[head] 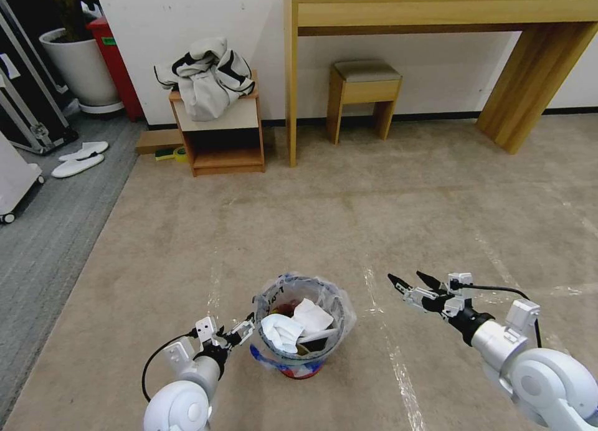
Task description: Pick up the trash bin and place the garbage on the floor into it.
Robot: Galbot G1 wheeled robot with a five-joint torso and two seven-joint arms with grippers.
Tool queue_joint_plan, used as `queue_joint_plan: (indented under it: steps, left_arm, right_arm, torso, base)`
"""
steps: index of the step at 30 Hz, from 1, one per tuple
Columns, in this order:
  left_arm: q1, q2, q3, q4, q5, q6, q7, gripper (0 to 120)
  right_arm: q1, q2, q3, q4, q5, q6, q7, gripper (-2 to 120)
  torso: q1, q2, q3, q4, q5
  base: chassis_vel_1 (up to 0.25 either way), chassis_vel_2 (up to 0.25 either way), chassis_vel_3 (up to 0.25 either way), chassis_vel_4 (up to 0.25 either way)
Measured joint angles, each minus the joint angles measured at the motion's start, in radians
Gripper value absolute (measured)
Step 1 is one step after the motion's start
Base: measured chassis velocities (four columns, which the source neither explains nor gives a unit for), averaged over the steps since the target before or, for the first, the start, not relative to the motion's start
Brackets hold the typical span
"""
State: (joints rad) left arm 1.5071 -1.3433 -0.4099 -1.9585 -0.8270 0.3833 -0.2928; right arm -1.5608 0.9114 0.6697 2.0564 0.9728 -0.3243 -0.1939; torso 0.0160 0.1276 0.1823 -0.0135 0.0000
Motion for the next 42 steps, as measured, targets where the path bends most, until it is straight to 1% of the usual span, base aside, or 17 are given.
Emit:
queue_joint_plan:
  steps: [8,11,14,15,17,18,20,21,25,26,27,29,33,35,38,41,42]
  left_arm:
    - [0.024,0.004,-0.012,-0.015,0.038,-0.014,0.018,100]
    - [0.036,0.005,-0.021,-0.019,0.078,-0.031,0.047,100]
    - [0.053,0.0,-0.031,-0.021,0.136,-0.075,0.107,100]
    - [0.053,0.0,-0.031,-0.021,0.136,-0.075,0.107,100]
    - [0.067,-0.005,-0.04,-0.027,0.171,-0.108,0.171,100]
    - [0.067,-0.005,-0.04,-0.027,0.171,-0.108,0.171,100]
    - [0.074,-0.013,-0.048,-0.029,0.232,-0.16,0.235,100]
    - [0.074,-0.013,-0.048,-0.029,0.232,-0.16,0.235,100]
    - [0.082,-0.032,-0.055,-0.038,0.307,-0.215,0.28,100]
    - [0.089,-0.038,-0.059,-0.045,0.352,-0.237,0.299,100]
    - [0.089,-0.038,-0.059,-0.045,0.352,-0.237,0.299,100]
    - [0.101,-0.044,-0.062,-0.058,0.408,-0.269,0.316,100]
    - [0.11,-0.051,-0.066,-0.072,0.445,-0.303,0.326,100]
    - [0.124,-0.064,-0.074,-0.094,0.49,-0.354,0.339,100]
    - [0.133,-0.073,-0.079,-0.109,0.509,-0.379,0.343,100]
    - [0.161,-0.096,-0.106,-0.138,0.606,-0.459,0.357,100]
    - [0.161,-0.096,-0.106,-0.138,0.606,-0.459,0.357,100]
  right_arm:
    - [-0.004,0.003,0.001,0.005,-0.011,0.005,-0.004,100]
    - [-0.007,0.009,-0.001,0.005,-0.034,0.027,-0.01,100]
    - [-0.012,0.022,-0.009,0.005,-0.084,0.078,-0.022,100]
    - [-0.012,0.022,-0.009,0.005,-0.084,0.078,-0.022,100]
    - [-0.019,0.03,-0.01,0.006,-0.132,0.116,-0.026,100]
    - [-0.019,0.03,-0.01,0.006,-0.132,0.116,-0.026,100]
    - [-0.027,0.039,-0.006,0.018,-0.159,0.146,-0.025,100]
    - [-0.027,0.039,-0.006,0.018,-0.159,0.146,-0.025,100]
    - [-0.042,0.059,0.008,0.037,-0.206,0.188,-0.008,100]
    - [-0.053,0.068,0.019,0.045,-0.236,0.212,-0.008,100]
    - [-0.053,0.068,0.019,0.045,-0.236,0.212,-0.008,100]
    - [-0.071,0.079,0.038,0.055,-0.282,0.241,-0.01,100]
    - [-0.088,0.093,0.055,0.063,-0.322,0.268,-0.017,100]
    - [-0.115,0.122,0.081,0.077,-0.387,0.316,-0.028,100]
    - [-0.131,0.141,0.096,0.084,-0.418,0.342,-0.036,100]
    - [-0.174,0.213,0.12,0.114,-0.471,0.386,-0.04,100]
    - [-0.174,0.213,0.12,0.114,-0.471,0.386,-0.04,100]
  torso:
    - [0.0,0.0,0.0,0.0,0.0]
    - [0.0,0.0,0.0,0.0,-0.0001]
    - [0.0,0.0,0.0,0.0,-0.0001]
    - [0.0,0.0,0.0,0.0,-0.0001]
    - [0.0,0.0,0.0,0.0,0.0]
    - [0.0,0.0,0.0,0.0,0.0]
    - [0.0,0.0,0.0,0.0,-0.0001]
    - [0.0,0.0,0.0,0.0,-0.0001]
    - [0.0,0.0,0.0,0.0,-0.0001]
    - [0.0,0.0,0.0,0.0,0.0]
    - [0.0,0.0,0.0,0.0,0.0]
    - [0.0,0.0,0.0,0.0,-0.0001]
    - [0.0,0.0,0.0,0.0,0.0]
    - [0.0,0.0,0.0,-0.0001,-0.0001]
    - [0.0,0.0,0.0,0.0,-0.0001]
    - [0.0,0.0,0.0,-0.0001,-0.0002]
    - [0.0,0.0,0.0,-0.0001,-0.0002]
  base:
    - [0.0,0.0,0.0,0.0]
    - [0.0,0.0,0.0,0.0]
    - [0.0,0.0,0.0,0.0]
    - [0.0,0.0,0.0,0.0]
    - [0.0,0.0,0.0,0.0]
    - [0.0,0.0,0.0,0.0]
    - [0.0,0.0,0.0,0.0]
    - [0.0,0.0,0.0,0.0]
    - [0.0,0.0,0.0,0.0]
    - [0.0,0.0,0.0,0.0]
    - [0.0,0.0,0.0,0.0]
    - [0.0,0.0,0.0,0.0]
    - [0.0,0.0,0.0,0.0]
    - [0.0,0.0,0.0,0.0]
    - [0.0,0.0,0.0,0.0]
    - [0.0,0.0,0.0,0.0]
    - [0.0,0.0,0.0,0.0]
